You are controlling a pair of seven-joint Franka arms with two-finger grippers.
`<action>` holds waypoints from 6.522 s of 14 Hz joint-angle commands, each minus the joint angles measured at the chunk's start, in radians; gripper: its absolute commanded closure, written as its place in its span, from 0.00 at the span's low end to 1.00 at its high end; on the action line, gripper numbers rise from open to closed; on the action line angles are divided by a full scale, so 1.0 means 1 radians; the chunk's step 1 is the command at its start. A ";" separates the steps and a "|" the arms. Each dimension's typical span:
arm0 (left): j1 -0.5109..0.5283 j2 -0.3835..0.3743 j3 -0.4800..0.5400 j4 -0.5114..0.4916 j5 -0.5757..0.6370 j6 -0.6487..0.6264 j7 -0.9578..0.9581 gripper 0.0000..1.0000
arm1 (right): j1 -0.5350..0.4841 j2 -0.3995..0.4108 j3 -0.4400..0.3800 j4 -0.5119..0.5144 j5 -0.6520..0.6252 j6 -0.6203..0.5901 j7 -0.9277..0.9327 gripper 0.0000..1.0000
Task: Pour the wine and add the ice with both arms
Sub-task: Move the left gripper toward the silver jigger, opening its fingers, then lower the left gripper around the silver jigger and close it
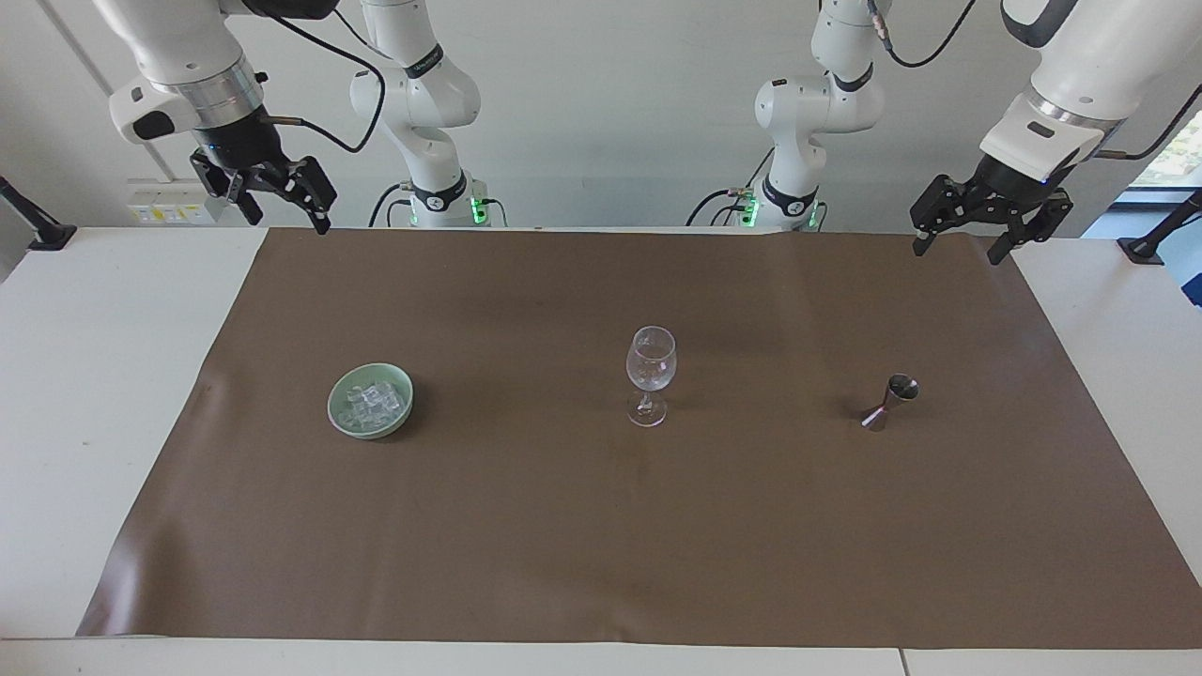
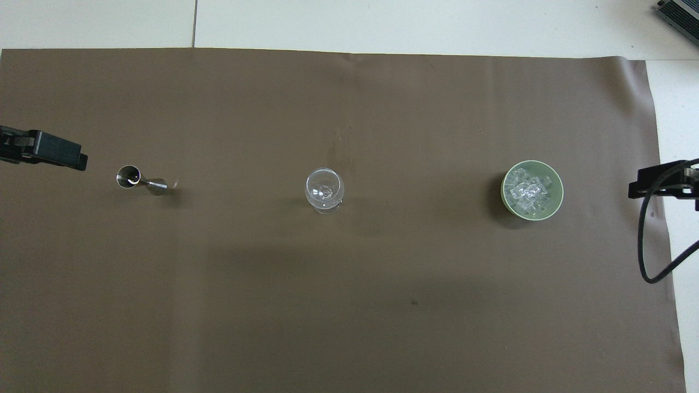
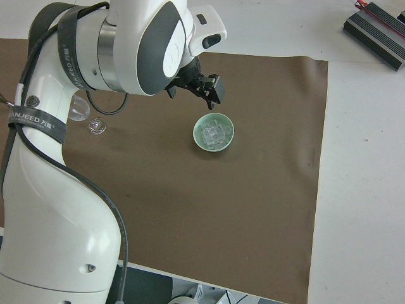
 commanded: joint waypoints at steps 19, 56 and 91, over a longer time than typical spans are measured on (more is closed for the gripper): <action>0.061 0.136 0.015 -0.005 -0.120 0.093 -0.312 0.00 | 0.001 -0.017 -0.004 -0.014 0.006 -0.003 -0.021 0.00; 0.504 0.446 0.010 -0.221 -0.832 0.205 -1.032 0.00 | 0.001 -0.017 -0.004 -0.014 0.006 -0.003 -0.021 0.00; 0.437 0.322 0.005 -0.716 -1.363 0.383 -0.677 0.00 | 0.001 -0.017 -0.004 -0.014 0.006 -0.003 -0.021 0.00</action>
